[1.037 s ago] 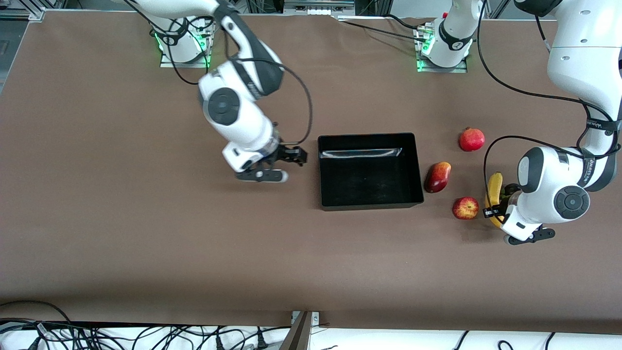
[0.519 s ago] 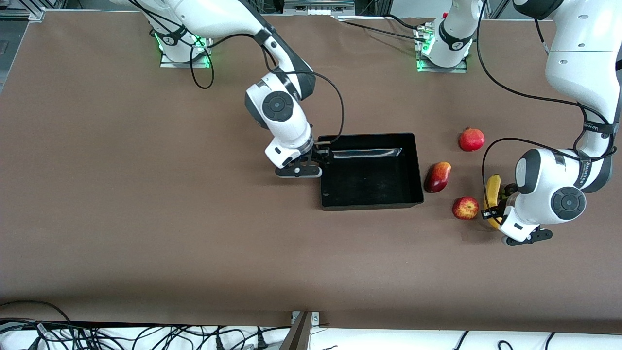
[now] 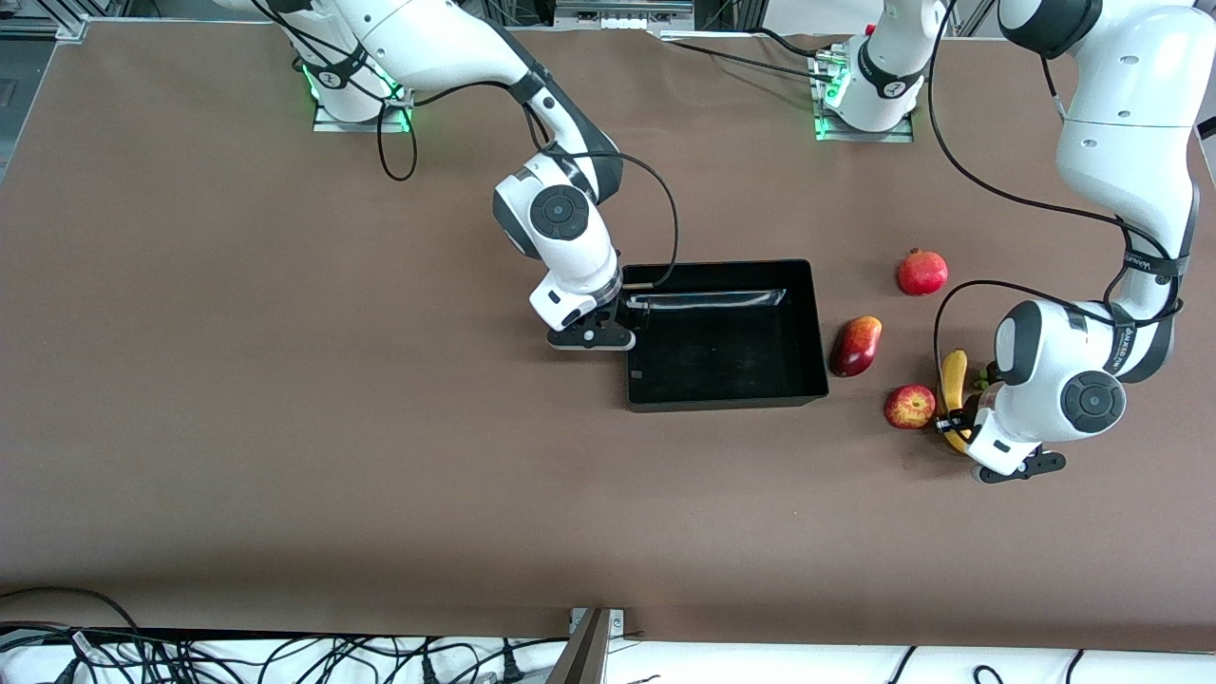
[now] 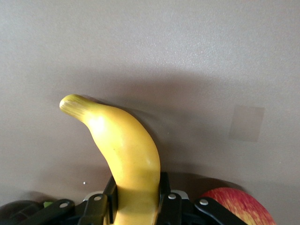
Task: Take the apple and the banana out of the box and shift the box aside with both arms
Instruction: 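Lower and release the banana while the right gripper grips the tray rim, then drag the tray with the right gripper while the left arm withdraws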
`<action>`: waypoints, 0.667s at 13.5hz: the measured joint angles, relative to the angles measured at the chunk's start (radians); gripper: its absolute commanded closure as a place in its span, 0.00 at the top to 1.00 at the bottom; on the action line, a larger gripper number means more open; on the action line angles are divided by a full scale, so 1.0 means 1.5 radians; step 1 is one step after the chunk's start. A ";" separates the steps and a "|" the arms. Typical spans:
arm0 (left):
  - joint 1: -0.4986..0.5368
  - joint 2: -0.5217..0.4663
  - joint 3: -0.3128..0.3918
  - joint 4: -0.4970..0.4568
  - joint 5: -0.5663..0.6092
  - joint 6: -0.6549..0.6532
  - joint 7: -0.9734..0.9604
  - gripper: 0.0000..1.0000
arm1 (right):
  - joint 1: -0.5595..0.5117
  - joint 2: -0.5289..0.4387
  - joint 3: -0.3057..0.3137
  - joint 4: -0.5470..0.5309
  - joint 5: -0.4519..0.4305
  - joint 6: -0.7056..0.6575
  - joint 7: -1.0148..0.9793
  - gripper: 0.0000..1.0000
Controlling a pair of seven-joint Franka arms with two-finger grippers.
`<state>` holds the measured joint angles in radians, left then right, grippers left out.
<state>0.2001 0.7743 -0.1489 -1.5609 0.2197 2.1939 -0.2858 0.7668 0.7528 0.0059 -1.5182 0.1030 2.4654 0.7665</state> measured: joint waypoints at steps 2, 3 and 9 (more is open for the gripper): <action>0.000 0.003 0.002 0.000 0.003 0.004 0.000 1.00 | 0.003 0.006 0.000 0.002 0.000 0.020 0.000 0.00; 0.000 0.005 0.002 0.000 0.009 0.005 0.000 1.00 | 0.004 0.007 0.000 0.004 0.000 0.021 0.000 0.00; 0.001 -0.034 0.002 0.020 0.012 -0.069 0.000 1.00 | 0.005 0.003 -0.009 0.014 -0.006 0.014 0.001 0.00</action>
<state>0.2016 0.7232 -0.1460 -1.5308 0.2380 2.0910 -0.2863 0.7746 0.7578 -0.0079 -1.4970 0.0933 2.4862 0.7676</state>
